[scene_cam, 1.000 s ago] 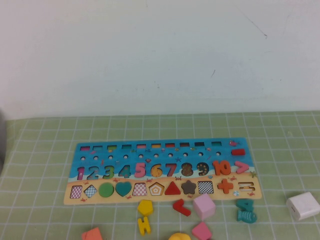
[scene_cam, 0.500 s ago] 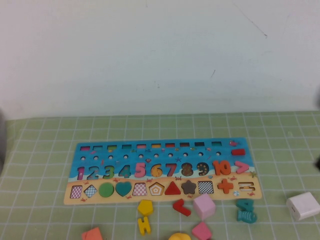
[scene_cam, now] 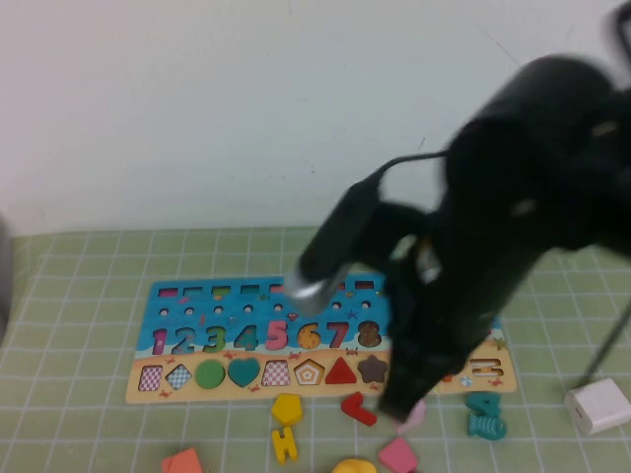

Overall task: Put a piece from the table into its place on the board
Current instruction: Pick up the "number 6"

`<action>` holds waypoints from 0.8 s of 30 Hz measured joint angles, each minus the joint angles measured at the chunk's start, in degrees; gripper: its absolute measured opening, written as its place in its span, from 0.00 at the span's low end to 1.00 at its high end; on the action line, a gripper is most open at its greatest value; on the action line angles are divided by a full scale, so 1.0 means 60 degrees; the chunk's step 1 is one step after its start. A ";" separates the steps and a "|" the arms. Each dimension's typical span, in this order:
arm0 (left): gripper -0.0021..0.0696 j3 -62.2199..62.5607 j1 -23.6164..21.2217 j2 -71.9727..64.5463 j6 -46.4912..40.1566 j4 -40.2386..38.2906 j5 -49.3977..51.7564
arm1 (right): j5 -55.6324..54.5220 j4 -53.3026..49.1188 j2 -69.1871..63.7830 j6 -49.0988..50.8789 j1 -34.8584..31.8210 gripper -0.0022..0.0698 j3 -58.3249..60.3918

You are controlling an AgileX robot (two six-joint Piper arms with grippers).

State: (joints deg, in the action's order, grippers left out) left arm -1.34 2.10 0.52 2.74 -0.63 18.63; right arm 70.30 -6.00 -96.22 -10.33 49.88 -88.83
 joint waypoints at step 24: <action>0.03 0.0000 0.0000 0.0000 0.0000 0.0020 0.0000 | -0.1151 0.0914 -0.4285 0.3121 0.2445 0.03 -0.0546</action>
State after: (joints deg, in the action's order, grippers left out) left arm -1.34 2.10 0.52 2.74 -0.51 18.63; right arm 63.39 -0.51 -121.93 8.40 64.55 -92.11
